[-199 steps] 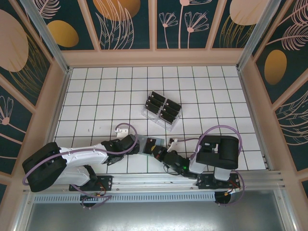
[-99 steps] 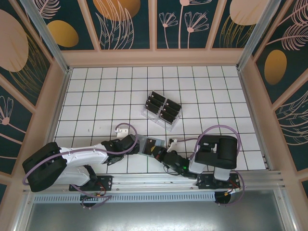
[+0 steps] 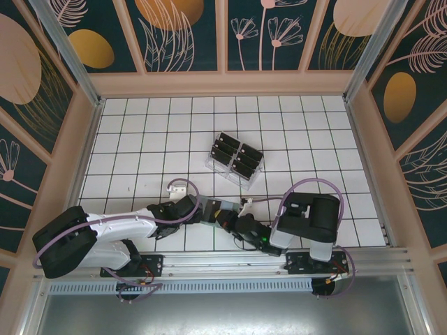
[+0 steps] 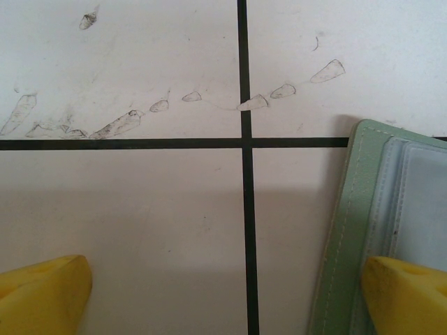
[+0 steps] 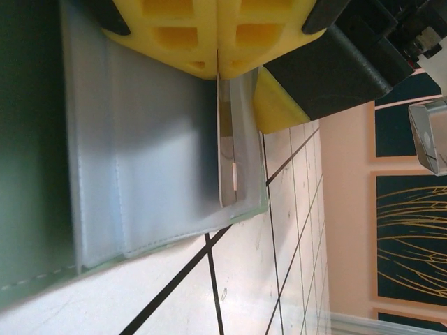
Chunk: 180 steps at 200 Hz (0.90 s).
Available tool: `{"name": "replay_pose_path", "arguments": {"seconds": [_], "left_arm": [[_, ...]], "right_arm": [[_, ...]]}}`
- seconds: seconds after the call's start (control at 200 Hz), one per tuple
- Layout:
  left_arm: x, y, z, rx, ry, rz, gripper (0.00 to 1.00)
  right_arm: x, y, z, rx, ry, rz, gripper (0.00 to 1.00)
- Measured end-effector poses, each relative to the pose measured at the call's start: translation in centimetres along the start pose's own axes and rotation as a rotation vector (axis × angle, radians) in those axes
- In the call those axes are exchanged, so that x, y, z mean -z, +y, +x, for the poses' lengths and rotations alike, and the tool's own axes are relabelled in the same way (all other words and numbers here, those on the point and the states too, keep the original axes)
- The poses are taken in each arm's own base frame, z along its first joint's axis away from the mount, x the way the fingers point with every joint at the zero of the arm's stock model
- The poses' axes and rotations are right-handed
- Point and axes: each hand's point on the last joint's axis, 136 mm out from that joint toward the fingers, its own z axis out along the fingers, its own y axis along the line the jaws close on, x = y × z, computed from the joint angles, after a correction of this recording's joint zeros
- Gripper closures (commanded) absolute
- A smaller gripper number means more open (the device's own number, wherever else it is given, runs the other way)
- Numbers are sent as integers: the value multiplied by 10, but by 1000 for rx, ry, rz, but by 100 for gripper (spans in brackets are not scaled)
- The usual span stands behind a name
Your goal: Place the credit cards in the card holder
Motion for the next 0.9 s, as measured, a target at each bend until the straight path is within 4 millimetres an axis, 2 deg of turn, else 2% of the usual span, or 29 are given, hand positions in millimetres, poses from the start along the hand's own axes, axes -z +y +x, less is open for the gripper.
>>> {"name": "replay_pose_path", "arguments": {"seconds": [0.08, 0.315, 0.606, 0.901], "left_arm": [[0, 0, 0, 0, 0, 0, 1], [0, 0, 0, 0, 0, 1, 1], [2, 0, 0, 1, 1, 6, 1], [6, -4, -4, 8, -4, 20, 1]], "right_arm": [[-2, 8, 2, -6, 16, -27, 70], [1, 17, 4, -6, 34, -60, 57], [14, 10, -5, -3, 41, -21, 56], [18, 0, -39, 34, 24, 65, 56]]}}
